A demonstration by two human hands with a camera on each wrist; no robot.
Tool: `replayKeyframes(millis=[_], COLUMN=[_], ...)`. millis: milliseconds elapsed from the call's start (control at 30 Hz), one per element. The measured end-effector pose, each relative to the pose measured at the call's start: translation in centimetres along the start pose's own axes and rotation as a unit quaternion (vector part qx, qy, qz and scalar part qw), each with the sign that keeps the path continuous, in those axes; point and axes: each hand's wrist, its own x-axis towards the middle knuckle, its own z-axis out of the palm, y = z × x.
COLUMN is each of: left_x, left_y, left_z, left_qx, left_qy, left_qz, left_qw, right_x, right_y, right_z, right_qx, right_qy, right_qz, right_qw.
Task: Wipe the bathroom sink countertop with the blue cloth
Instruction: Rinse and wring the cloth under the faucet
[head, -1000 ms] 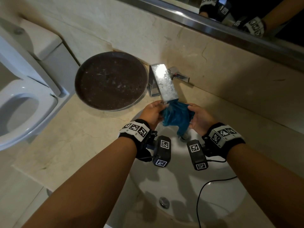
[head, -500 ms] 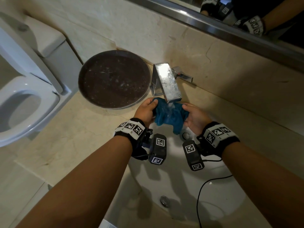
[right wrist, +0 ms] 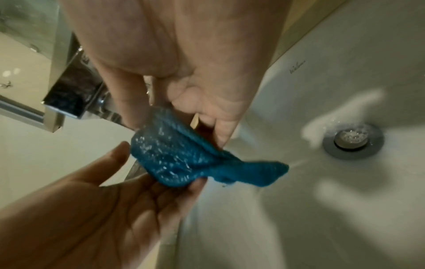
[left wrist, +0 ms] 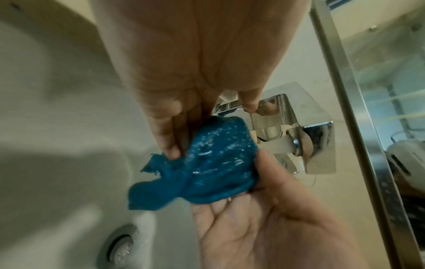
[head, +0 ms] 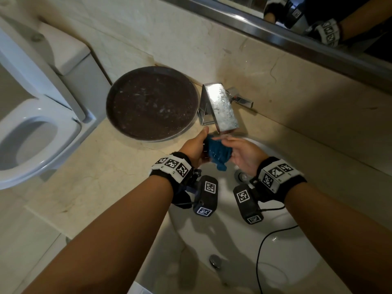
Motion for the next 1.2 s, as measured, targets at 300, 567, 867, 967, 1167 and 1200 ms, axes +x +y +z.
replayKeyframes(millis=[300,567,867,967,1167,1200], left_x=[1.7,1.2,1.5,1.2,0.4,0.4], left_y=[-0.3,-0.1,-0.6,-0.7,-0.9,-0.9], left_z=[0.9,0.3,-2.9,-2.8,-2.4,-2.2], left_qx=[0.027,-0.018,0.064,0.062,0.078,0.086], left_qy=[-0.01,-0.065,0.009,-0.008,-0.086,-0.085], left_qz=[0.072,0.084,0.17,0.17,0.148,0.142], left_qw=[0.997,0.994,0.983,0.984,0.982,0.982], right_x=[-0.1,1.5,1.4,1.2,1.0,1.0], right_y=[-0.3,-0.7,0.0,0.0,0.3,0.4], right_z=[-2.6,-0.3,-0.4,-0.4,-0.9,-0.9], right_qx=[-0.106,-0.04,-0.076,-0.074,-0.053,-0.045], right_qy=[0.105,0.059,0.082,0.079,0.068,0.071], right_qz=[0.05,0.01,-0.006,-0.007,-0.01,-0.013], right_qw=[0.988,0.997,0.994,0.994,0.996,0.996])
